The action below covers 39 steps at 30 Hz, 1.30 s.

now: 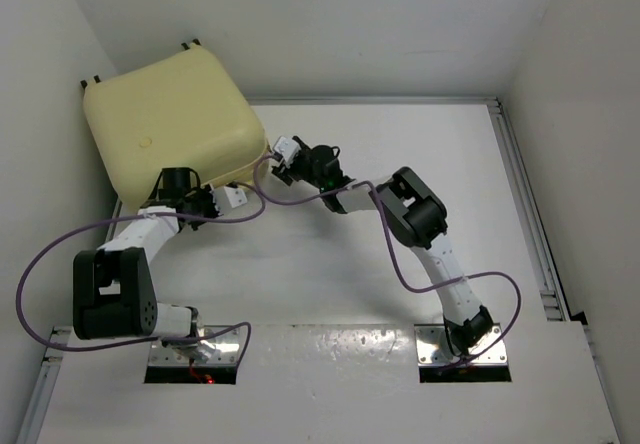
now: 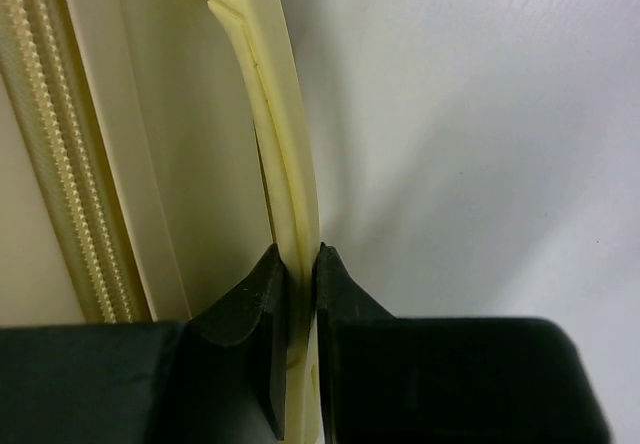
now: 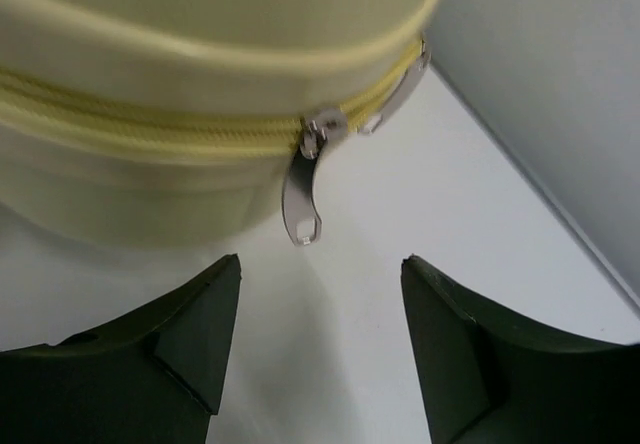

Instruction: Pack the luggage

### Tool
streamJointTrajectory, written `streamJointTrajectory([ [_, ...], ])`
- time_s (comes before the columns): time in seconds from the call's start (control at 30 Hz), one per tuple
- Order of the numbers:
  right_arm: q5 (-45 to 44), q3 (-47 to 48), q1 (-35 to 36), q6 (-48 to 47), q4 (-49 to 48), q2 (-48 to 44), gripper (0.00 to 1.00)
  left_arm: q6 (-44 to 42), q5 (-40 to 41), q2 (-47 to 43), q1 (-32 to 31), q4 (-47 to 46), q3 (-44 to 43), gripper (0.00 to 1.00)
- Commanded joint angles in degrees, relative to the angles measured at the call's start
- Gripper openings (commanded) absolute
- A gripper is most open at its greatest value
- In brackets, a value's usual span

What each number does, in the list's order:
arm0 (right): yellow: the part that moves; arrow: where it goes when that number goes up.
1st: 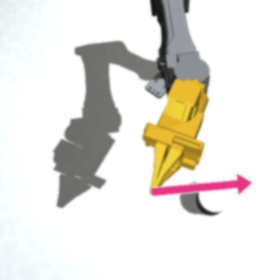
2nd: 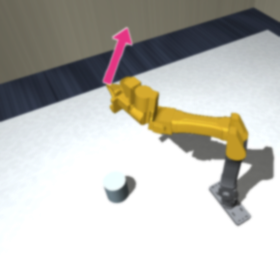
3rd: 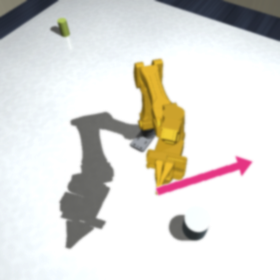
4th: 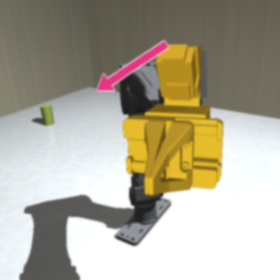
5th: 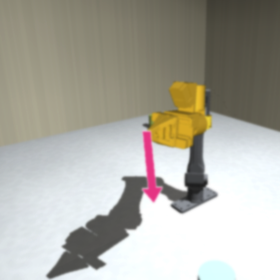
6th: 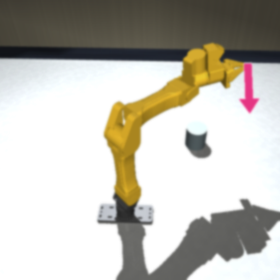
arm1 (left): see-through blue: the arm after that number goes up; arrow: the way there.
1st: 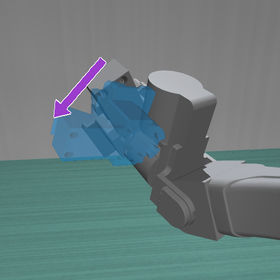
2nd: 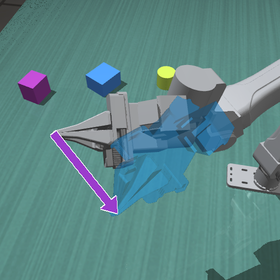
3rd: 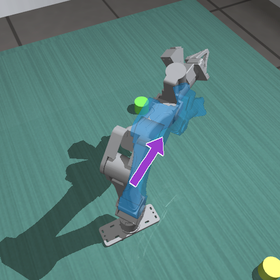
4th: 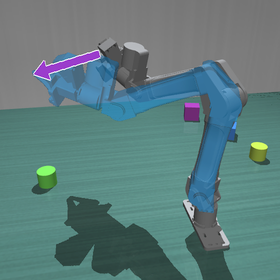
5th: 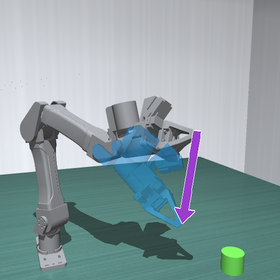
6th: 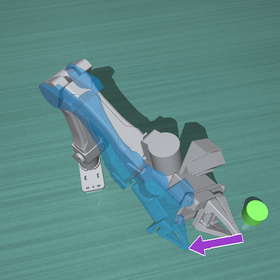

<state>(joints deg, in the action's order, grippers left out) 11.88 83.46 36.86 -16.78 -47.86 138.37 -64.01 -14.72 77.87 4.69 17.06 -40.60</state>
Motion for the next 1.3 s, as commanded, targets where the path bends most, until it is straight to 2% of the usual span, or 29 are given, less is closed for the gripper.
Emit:
streamJointTrajectory([
  [0.0,-6.4,0.6,3.2,-4.4,-9.9,-2.2,0.65,-1.5,0.8,2.0,2.0,6.2,3.1,0.0],
  [0.23,-11.7,4.0,6.6,-7.6,-14.3,1.1,0.63,1.1,-1.2,2.6,3.3,4.4,3.1,0.0],
  [0.47,-10.6,5.4,7.0,-9.9,-15.7,2.0,0.53,1.1,-1.8,-0.3,3.8,3.9,5.9,0.0],
  [0.67,-2.5,0.5,6.2,-9.2,-19.4,-0.3,0.33,1.1,-1.8,-2.9,3.8,3.9,7.7,0.0],
  [0.7,-0.9,-0.2,6.1,-9.1,-20.3,-0.6,0.24,1.6,-1.3,-2.9,3.8,3.9,8.3,0.0],
  [0.8,0.0,-1.9,5.9,-8.7,-23.6,-0.7,0.09,1.6,-1.3,-2.9,3.8,3.9,8.3,0.0],
  [0.9,0.3,-2.1,5.8,-7.6,-24.4,-1.1,0.0,1.6,-1.3,-3.4,3.8,3.9,8.3,0.0],
  [1.03,1.7,-2.6,3.8,-2.8,-23.1,-3.1,0.0,-0.7,-0.7,-3.9,3.8,5.8,8.8,0.0],
  [1.27,4.3,0.7,-0.5,3.6,-17.2,-2.9,0.0,-15.3,0.4,-9.9,6.3,8.9,14.5,0.0],
])
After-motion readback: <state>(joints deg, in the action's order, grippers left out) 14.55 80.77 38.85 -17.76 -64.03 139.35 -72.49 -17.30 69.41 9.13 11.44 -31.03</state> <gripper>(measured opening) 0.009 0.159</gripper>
